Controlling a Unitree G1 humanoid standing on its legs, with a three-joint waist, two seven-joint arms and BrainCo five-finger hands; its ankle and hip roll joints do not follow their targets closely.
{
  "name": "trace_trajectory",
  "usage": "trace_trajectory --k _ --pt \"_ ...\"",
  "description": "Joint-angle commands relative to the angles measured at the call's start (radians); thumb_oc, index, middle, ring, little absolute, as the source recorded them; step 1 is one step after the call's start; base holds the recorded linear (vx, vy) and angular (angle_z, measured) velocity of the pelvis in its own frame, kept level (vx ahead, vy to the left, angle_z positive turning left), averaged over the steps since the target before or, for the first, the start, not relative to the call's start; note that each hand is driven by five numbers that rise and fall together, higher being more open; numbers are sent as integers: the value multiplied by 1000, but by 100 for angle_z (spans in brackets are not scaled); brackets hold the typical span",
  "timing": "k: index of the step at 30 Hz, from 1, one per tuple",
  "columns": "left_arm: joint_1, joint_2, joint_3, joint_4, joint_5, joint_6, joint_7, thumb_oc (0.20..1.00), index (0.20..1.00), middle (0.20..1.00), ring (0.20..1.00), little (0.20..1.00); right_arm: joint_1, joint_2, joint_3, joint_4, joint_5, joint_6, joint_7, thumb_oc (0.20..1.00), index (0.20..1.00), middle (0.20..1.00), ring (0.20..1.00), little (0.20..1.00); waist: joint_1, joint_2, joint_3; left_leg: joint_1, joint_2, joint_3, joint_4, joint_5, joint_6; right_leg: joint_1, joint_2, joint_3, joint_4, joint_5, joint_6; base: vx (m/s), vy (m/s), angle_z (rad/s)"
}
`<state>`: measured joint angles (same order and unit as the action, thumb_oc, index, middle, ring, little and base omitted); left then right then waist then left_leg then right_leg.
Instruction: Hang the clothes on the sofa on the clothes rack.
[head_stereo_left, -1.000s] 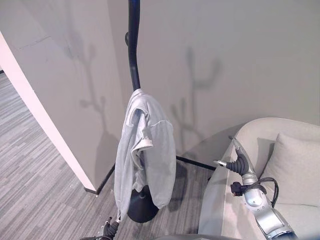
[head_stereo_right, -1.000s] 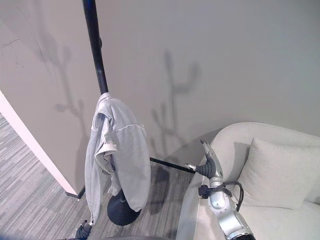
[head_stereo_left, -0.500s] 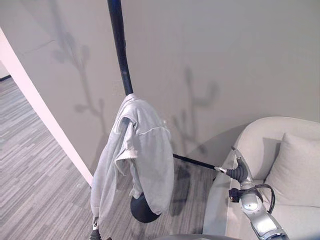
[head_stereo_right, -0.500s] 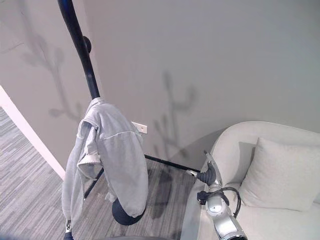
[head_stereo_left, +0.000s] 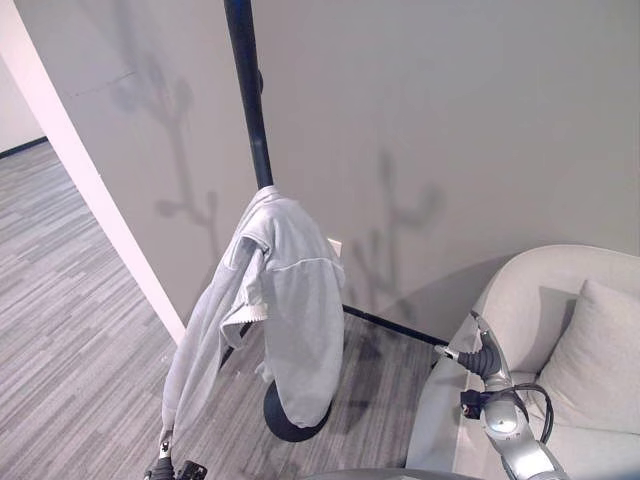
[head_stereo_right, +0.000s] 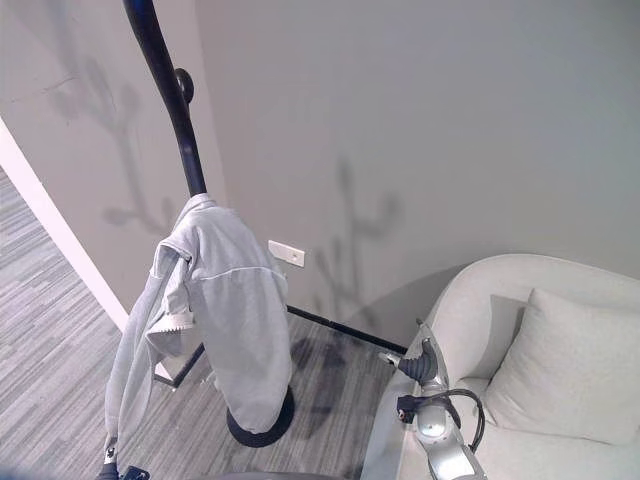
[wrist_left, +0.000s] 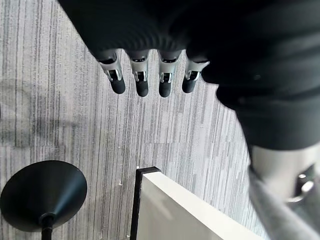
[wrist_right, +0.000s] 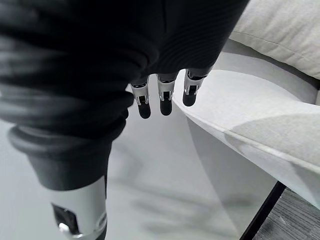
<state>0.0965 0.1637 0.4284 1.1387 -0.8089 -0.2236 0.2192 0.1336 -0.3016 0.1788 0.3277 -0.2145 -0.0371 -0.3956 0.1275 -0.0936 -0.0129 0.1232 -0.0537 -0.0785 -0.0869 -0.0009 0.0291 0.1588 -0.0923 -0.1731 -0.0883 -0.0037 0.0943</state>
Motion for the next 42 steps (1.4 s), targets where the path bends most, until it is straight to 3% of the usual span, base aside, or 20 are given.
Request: trace_trajectory --k 1,4,6,12,13,14,17,21,27,28,31,34,35,37,42 --pt "41 44 -22 119 -33 35 -10 1000 1000 1000 1000 1000 -3 1 -17 -60 12 -50 -27 1000 1000 1000 1000 1000 41 -8 -3 -48 54 14 0 -20 -38 -11 -34 -31 64 -27 21 0 0 0" --pt "67 53 -224 -18 160 37 -91 1000 1000 1000 1000 1000 -18 -15 -4 -64 -24 -57 -10 1000 1000 1000 1000 1000 24 8 4 -50 57 21 0 -16 -36 -19 -33 -32 80 -30 19 -19 19 2" --pt "102 76 -317 -249 209 2 -95 1000 1000 1000 1000 1000 -25 -23 3 -64 -35 -62 -4 1000 1000 1000 1000 1000 16 18 11 -54 58 21 0 -15 -33 -25 -34 -32 87 -29 18 0 0 0" --pt "108 75 -318 -257 211 6 -92 1000 1000 1000 1000 1000 -22 -23 3 -65 -35 -62 -4 1000 1000 1000 1000 1000 16 18 10 -53 58 21 0 -15 -33 -25 -34 -32 88 -30 18 -10 4 1" --pt "209 138 -361 -652 251 -19 -96 1000 1000 1000 1000 1000 -24 -31 9 -55 -48 -59 11 1000 1000 1000 1000 1000 7 32 22 -61 58 20 0 -6 -31 -35 -35 -35 97 -27 16 -48 28 4" --pt "251 187 -339 -848 293 -28 -106 1000 1000 1000 1000 1000 -22 -36 18 -61 -50 -64 29 1000 1000 1000 1000 1000 3 38 27 -56 58 18 0 -16 -32 -32 -34 -33 101 -38 16 -59 30 2" --pt "288 223 -296 -1013 338 -41 -116 1000 1000 1000 1000 1000 -22 -36 32 -57 -51 -69 54 1000 1000 1000 1000 1000 2 41 26 -62 56 16 0 -15 -32 -37 -36 -34 98 -35 14 -15 4 12" --pt "340 225 -231 -1060 326 -57 -129 1000 1000 1000 1000 1000 -22 -38 32 -53 -52 -74 71 1000 1000 1000 1000 1000 12 41 26 -61 56 16 0 -17 -33 -33 -37 -35 93 -35 13 -5 5 0" --pt "354 177 -113 -999 222 -73 -103 1000 1000 1000 1000 1000 -25 -44 19 -47 -64 -70 72 1000 1000 1000 1000 1000 34 35 29 -59 55 11 0 -15 -34 -26 -37 -43 86 -34 12 1 0 1" --pt "339 123 -50 -927 130 -82 -74 1000 1000 1000 1000 1000 -28 -39 8 -41 -75 -60 66 1000 1000 1000 1000 1000 49 30 26 -60 54 7 0 -15 -35 -22 -37 -47 81 -35 11 7 -3 8" --pt "319 108 -37 -836 110 -75 -53 1000 1000 1000 1000 1000 -29 -40 2 -43 -79 -53 62 1000 1000 1000 1000 1000 55 27 27 -60 53 5 0 -15 -36 -17 -36 -51 79 -36 11 11 -2 7" --pt "270 103 -96 -556 120 -21 -51 1000 1000 1000 1000 1000 -41 -40 5 -34 -75 -43 56 1000 1000 1000 1000 1000 57 28 30 -60 52 3 0 -11 -36 -19 -37 -55 82 -36 11 5 2 3" --pt "266 105 -96 -550 118 -23 -54 1000 1000 1000 1000 1000 -42 -40 5 -34 -74 -43 55 1000 1000 1000 1000 1000 58 28 31 -59 52 3 0 -11 -36 -19 -37 -55 82 -36 11 0 0 0" --pt "176 71 -125 -278 48 9 -62 1000 1000 1000 1000 1000 -56 -19 28 -16 -73 -36 41 1000 1000 1000 1000 1000 52 27 28 -59 52 4 0 -9 -36 -21 -38 -54 84 -37 13 17 -2 4" --pt "94 5 -117 -12 -23 44 -62 1000 1000 1000 1000 1000 -59 4 71 2 -56 -31 23 1000 1000 1000 1000 1000 37 24 19 -52 52 10 0 -14 -36 -22 -38 -45 84 -38 14 13 0 0"
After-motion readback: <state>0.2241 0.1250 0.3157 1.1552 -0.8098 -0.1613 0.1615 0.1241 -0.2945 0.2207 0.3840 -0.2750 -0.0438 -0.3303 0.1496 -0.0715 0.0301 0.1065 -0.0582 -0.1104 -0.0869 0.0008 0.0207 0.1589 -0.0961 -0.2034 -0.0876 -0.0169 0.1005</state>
